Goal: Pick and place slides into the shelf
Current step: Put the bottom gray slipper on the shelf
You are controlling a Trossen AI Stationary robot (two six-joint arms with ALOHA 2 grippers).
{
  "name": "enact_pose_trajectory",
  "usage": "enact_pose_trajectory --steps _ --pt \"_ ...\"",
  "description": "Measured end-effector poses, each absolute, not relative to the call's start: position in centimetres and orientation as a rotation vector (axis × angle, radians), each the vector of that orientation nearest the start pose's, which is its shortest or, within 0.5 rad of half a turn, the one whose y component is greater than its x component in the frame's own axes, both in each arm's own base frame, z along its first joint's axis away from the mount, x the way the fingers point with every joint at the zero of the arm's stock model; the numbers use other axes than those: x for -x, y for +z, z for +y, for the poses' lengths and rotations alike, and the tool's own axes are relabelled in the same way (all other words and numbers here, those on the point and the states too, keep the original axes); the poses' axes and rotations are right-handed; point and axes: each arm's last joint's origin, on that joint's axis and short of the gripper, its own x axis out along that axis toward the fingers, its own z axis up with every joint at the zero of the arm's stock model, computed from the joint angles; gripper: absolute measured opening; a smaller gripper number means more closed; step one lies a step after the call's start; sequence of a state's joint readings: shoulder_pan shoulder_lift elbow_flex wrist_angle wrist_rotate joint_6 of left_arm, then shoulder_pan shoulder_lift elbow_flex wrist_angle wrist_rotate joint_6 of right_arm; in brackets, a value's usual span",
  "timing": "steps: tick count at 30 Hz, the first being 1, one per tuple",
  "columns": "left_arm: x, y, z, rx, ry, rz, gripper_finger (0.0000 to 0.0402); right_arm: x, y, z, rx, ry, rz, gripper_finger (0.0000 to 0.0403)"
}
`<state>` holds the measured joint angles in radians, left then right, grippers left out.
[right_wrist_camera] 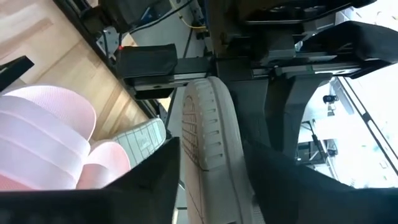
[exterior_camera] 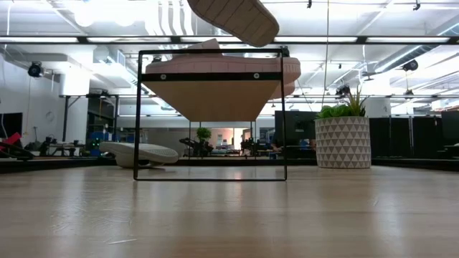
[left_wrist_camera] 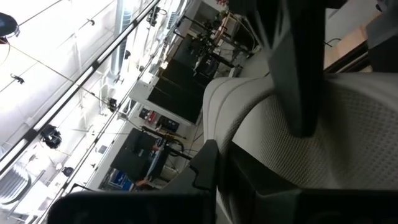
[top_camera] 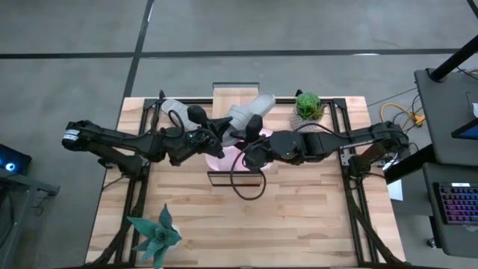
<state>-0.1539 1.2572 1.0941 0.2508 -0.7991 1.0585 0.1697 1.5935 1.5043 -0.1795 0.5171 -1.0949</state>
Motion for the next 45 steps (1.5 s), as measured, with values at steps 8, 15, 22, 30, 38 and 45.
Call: enact_pose_trajectory --steps 8,15,22,30,38,45 --pt "-27.8 38.3 -2.4 -0.981 0.598 0.253 0.0000 -36.2 37.9 4.4 1.176 -0.162 0.449 0.0040" --pt "-27.7 38.4 -2.5 -0.978 0.586 0.238 0.0024 -36.1 38.1 4.4 1.177 -0.164 0.445 0.0035" --pt "-26.1 39.0 -2.3 -0.993 0.558 0.263 0.0125 -35.4 38.7 4.2 1.141 -0.174 0.444 0.0035" --pt "-22.1 40.3 -1.8 -0.958 0.549 0.227 0.0206 -32.8 40.4 4.1 1.070 -0.084 0.340 0.0033" --pt "-19.2 39.8 -1.9 -0.865 0.357 0.042 0.0210 -28.6 43.2 4.3 0.962 0.077 -0.012 0.0031" --pt "-19.0 38.3 -2.4 -0.841 0.216 -0.087 0.0210 -26.2 43.2 4.7 0.930 0.234 -0.341 0.0031"
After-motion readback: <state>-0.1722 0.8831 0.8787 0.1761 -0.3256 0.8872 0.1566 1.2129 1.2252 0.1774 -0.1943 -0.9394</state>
